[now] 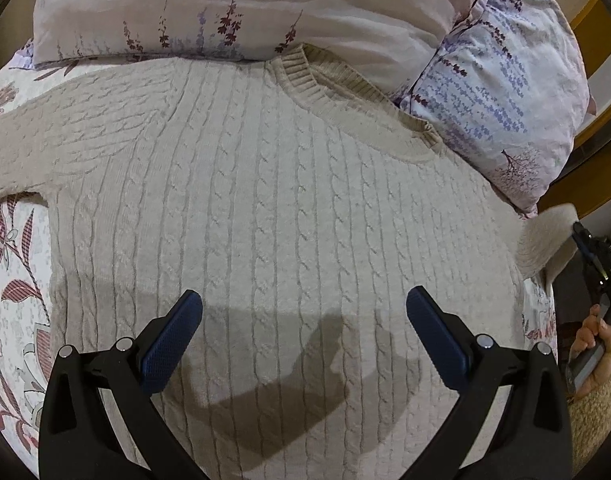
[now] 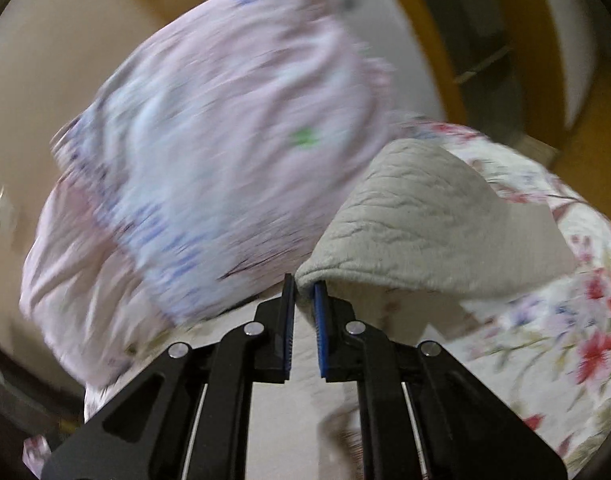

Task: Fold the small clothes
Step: 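Fold the held sleeve across the sweater body, then open the right gripper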

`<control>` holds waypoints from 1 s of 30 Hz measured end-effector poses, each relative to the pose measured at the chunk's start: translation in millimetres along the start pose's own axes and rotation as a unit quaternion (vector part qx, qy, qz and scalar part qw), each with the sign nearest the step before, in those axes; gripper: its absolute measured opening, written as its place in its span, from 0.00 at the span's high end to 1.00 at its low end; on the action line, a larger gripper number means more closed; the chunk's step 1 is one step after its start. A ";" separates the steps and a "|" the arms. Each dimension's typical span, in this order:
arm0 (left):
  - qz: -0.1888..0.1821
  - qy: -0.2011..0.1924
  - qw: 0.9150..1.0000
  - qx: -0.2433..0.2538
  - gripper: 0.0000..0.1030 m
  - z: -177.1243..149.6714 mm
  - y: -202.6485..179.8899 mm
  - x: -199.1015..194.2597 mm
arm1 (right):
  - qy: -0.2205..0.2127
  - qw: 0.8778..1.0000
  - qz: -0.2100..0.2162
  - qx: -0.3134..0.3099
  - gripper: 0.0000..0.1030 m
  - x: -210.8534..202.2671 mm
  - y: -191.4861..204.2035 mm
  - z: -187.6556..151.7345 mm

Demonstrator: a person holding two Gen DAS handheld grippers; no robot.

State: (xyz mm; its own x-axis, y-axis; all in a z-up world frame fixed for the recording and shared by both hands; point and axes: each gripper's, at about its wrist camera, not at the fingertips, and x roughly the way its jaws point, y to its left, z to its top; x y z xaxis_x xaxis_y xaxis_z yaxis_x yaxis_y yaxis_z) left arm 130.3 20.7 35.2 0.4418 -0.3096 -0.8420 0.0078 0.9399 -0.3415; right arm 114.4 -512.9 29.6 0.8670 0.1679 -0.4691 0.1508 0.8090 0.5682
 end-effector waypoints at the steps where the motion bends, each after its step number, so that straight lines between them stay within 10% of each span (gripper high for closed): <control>1: -0.001 -0.002 1.000 0.000 0.01 0.7 -0.5 -1.1 | 0.010 1.000 0.015 -0.018 0.91 2.8 16.7 -9.1; 12: -0.017 -0.010 1.000 -0.005 0.01 3.3 -0.3 -10.3 | 0.149 0.979 0.056 -0.126 0.91 50.7 98.4 -121.9; 16: -0.027 -0.009 1.000 -0.003 0.01 5.1 -4.6 -11.8 | 0.183 0.974 0.042 -0.128 0.70 65.2 98.1 -138.8; 21: -0.042 -0.009 0.999 0.004 0.01 7.1 -12.4 -11.1 | 0.186 0.976 0.057 -0.094 0.36 59.4 90.0 -131.7; 30: -0.086 0.011 0.996 0.030 0.05 12.9 -55.3 6.8 | 0.119 0.982 0.028 0.143 0.35 19.2 -20.0 -84.1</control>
State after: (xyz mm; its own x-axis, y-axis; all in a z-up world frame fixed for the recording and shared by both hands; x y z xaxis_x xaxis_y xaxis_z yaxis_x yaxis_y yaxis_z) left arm 144.4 -31.5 53.8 0.4101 -0.4684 -0.7826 0.1343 0.8797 -0.4561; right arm 88.1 -478.5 -47.6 0.7472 0.3617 -0.5576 0.2629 0.6096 0.7478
